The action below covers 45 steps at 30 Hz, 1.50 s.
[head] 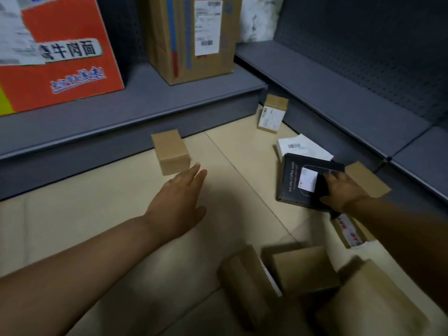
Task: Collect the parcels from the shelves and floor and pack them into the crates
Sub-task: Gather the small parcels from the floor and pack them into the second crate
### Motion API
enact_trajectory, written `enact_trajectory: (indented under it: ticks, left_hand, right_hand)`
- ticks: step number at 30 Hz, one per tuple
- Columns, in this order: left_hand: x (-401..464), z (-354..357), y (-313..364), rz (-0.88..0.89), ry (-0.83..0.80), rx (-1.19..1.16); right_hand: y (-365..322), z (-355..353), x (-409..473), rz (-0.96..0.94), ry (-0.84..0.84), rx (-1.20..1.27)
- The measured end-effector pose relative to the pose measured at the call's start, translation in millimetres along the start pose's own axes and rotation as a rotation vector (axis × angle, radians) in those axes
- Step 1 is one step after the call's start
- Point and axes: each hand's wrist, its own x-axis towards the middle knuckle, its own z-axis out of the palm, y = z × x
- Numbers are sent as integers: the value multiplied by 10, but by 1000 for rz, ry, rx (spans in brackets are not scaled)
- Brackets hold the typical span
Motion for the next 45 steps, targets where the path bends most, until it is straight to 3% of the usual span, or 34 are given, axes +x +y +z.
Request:
enact_trajectory:
  ticks: [7,9,17,24,29,37,40,45]
  left_hand:
    - [229,498,223,7,-155,-113]
    - [300,579,232,-8,-180,-136]
    - [548,829,107,-247,-290,-344]
    - [515,955,-21,-429,-323,-791]
    - [437,891,-176,-547,-181,-799]
    - [376,328,-399,-539,83,-994]
    - [312,129,-501,-602,135,-1169]
    - [147,-194,-714,-706,211,-1309]
  right_hand:
    - [123,316,333,304,45,574]
    - [27,395,391,316,66,591]
    - [-771,695,412,73,78,659]
    - [-1374,885,181,-118,-34,662]
    - [-1539,803,95,-202,-16,740]
    - [-1766,309,36,-205,-62,1259]
    - [-1849,193,-19,-161,-131,1456]
    - [-1975,105,-141,-84,-244,1552]
